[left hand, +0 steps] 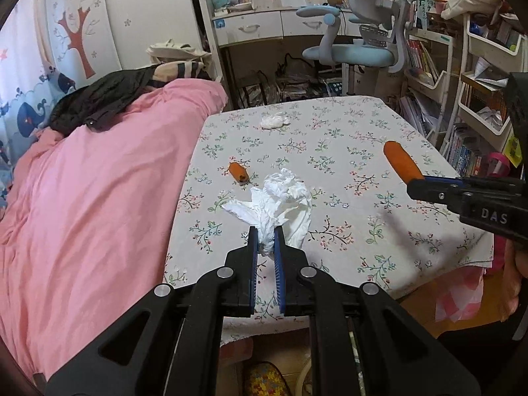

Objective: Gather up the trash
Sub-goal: 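Carry the white tissue and orange stick to the yellow bin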

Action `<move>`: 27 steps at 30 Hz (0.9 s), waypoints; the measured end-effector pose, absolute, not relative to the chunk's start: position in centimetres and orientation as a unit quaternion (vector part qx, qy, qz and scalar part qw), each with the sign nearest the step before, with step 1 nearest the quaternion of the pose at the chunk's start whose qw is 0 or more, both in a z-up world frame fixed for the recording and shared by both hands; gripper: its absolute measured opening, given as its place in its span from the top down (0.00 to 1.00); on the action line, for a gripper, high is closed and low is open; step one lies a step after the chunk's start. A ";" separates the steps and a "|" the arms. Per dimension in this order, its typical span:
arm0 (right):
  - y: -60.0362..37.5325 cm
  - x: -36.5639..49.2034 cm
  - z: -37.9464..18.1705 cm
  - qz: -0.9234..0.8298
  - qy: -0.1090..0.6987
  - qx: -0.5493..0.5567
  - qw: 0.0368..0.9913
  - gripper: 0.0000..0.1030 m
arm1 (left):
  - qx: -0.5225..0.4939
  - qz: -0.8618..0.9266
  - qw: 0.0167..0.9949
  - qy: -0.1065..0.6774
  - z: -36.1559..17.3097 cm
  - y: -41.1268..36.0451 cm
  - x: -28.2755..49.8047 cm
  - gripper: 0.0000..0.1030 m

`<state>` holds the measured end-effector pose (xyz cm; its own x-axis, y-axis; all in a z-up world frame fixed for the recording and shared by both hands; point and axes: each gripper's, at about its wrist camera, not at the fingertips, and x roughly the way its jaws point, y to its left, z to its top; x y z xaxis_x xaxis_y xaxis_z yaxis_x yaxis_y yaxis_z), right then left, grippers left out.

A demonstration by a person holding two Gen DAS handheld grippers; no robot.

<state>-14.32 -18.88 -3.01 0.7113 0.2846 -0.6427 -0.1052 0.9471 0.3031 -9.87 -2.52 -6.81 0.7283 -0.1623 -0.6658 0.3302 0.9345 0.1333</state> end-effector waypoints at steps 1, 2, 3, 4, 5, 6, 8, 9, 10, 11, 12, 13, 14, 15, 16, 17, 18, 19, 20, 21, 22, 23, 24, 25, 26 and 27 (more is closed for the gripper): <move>-18.7 -14.8 -2.9 0.108 0.362 0.122 0.918 0.85 | 0.119 -0.134 0.923 0.342 -6.7 -2.5 -10.2 0.91; -18.5 -15.3 -2.8 0.109 0.359 0.120 0.919 0.85 | 0.117 -0.134 0.923 0.340 -6.6 -2.4 -10.5 0.91; -18.1 -15.9 -2.7 0.110 0.356 0.116 0.921 0.85 | 0.115 -0.134 0.924 0.339 -6.6 -2.3 -10.7 0.91; -18.0 -16.3 -2.6 0.111 0.354 0.114 0.921 0.85 | 0.113 -0.133 0.925 0.339 -6.5 -2.2 -11.0 0.91; -17.9 -16.7 -2.6 0.112 0.352 0.112 0.922 0.85 | 0.111 -0.133 0.925 0.337 -6.5 -2.1 -11.2 0.91; -17.7 -17.1 -2.6 0.112 0.350 0.110 0.923 0.85 | 0.110 -0.133 0.926 0.336 -6.4 -2.0 -11.5 0.91; -17.4 -18.0 -2.5 0.112 0.346 0.107 0.925 0.85 | 0.106 -0.134 0.927 0.334 -6.3 -2.0 -11.9 0.91; -17.3 -18.5 -2.6 0.113 0.344 0.107 0.926 0.85 | 0.105 -0.134 0.927 0.334 -6.3 -1.9 -12.1 0.91; -17.2 -18.9 -2.6 0.113 0.342 0.108 0.926 0.85 | 0.103 -0.134 0.928 0.333 -6.3 -1.8 -12.4 0.91; -17.2 -19.2 -2.7 0.114 0.341 0.110 0.927 0.85 | 0.102 -0.133 0.928 0.333 -6.3 -1.7 -12.6 0.91; -17.1 -19.6 -2.8 0.115 0.340 0.111 0.927 0.85 | 0.101 -0.133 0.928 0.332 -6.3 -1.7 -12.8 0.91; -17.0 -20.0 -2.9 0.116 0.338 0.112 0.927 0.85 | 0.099 -0.133 0.928 0.332 -6.2 -1.6 -13.0 0.91; -16.9 -20.3 -2.9 0.117 0.337 0.112 0.928 0.85 | 0.098 -0.133 0.929 0.332 -6.2 -1.5 -13.2 0.91; -16.7 -20.7 -3.0 0.117 0.337 0.110 0.928 0.85 | 0.097 -0.133 0.929 0.331 -6.2 -1.4 -13.5 0.91; -16.6 -20.9 -3.1 0.118 0.337 0.108 0.928 0.85 | 0.095 -0.133 0.929 0.331 -6.2 -1.4 -13.7 0.91; -16.5 -21.2 -3.2 0.118 0.337 0.107 0.928 0.85 | 0.093 -0.133 0.930 0.330 -6.2 -1.3 -13.9 0.91; -16.4 -21.5 -3.3 0.118 0.338 0.106 0.928 0.85 | 0.092 -0.133 0.930 0.330 -6.2 -1.3 -14.1 0.91; -16.3 -21.8 -3.5 0.119 0.339 0.105 0.927 0.85 | 0.090 -0.133 0.930 0.330 -6.2 -1.2 -14.4 0.91; -16.3 -22.0 -3.6 0.119 0.339 0.106 0.927 0.85 | 0.089 -0.133 0.930 0.330 -6.2 -1.1 -14.5 0.91; -16.2 -22.2 -3.8 0.119 0.341 0.106 0.926 0.85 | 0.088 -0.133 0.931 0.330 -6.2 -1.0 -14.9 0.91; -16.1 -22.5 -4.0 0.119 0.343 0.106 0.926 0.85 | 0.087 -0.133 0.931 0.330 -6.3 -0.9 -15.0 0.91; -16.0 -22.7 -4.1 0.119 0.344 0.106 0.925 0.85 | 0.086 -0.133 0.931 0.330 -6.3 -0.9 -15.2 0.91; -16.0 -22.9 -4.2 0.119 0.346 0.107 0.925 0.85 | 0.086 -0.132 0.931 0.329 -6.4 -0.8 -15.4 0.91; -15.9 -23.2 -4.3 0.119 0.347 0.106 0.924 0.85 | 0.085 -0.133 0.931 0.329 -6.4 -0.7 -15.5 0.91; -15.8 -23.3 -4.5 0.119 0.348 0.106 0.924 0.85 | 0.084 -0.133 0.931 0.330 -6.5 -0.6 -15.7 0.91; -15.7 -23.5 -4.6 0.119 0.349 0.106 0.923 0.85 | 0.084 -0.133 0.931 0.330 -6.5 -0.6 -15.8 0.91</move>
